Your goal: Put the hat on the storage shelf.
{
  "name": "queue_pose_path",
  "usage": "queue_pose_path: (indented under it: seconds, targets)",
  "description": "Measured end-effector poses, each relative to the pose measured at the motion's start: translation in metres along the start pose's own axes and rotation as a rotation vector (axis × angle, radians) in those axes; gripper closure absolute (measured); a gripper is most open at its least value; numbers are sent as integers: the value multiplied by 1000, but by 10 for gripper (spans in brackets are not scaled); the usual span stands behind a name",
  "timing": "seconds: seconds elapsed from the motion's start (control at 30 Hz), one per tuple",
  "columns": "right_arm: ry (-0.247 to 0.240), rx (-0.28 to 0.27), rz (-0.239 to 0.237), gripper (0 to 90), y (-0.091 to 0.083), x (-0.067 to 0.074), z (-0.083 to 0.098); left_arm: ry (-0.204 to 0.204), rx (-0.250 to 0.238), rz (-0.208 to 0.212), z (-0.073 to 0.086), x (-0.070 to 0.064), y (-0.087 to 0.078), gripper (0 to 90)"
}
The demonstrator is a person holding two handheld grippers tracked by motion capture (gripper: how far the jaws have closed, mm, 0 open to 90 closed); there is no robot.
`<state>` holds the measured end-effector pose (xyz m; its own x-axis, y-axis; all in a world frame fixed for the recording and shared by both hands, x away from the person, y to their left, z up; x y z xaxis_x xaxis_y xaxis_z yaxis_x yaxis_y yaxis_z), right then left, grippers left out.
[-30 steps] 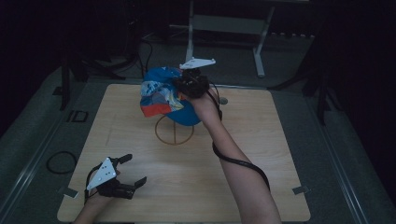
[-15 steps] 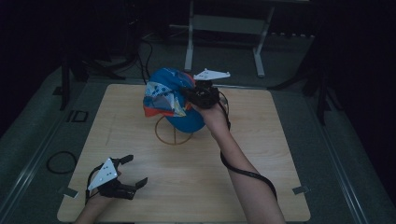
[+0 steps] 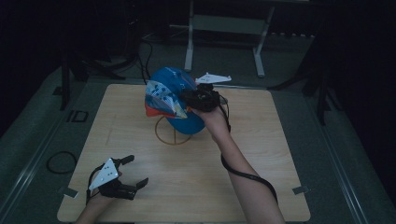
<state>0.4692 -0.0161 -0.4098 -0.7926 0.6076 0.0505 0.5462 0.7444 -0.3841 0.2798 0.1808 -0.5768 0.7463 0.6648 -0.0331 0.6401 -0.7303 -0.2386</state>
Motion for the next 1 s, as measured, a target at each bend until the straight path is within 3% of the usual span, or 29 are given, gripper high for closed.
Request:
queue_pose_path:
  seconds: [0.67,1.0]
  targets:
    - [24,19,-2,616,-5,-8,20,-1,5,6,2,-1,2,27]
    - [-19,0,-30,382,-14,1,16,-1,7,6,2,-1,2,26]
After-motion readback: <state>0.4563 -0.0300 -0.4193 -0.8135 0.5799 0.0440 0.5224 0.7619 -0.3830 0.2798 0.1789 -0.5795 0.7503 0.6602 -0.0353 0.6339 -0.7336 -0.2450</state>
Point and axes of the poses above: each handheld gripper's, and its own axes: y roughly forward along the jaws, z roughly out of its underside, x roughly to its left, the point moved 7 cm from there along y, roughly forward along the jaws, and after that the axes turned 3 degrees about -y, right-handed, at the moved point
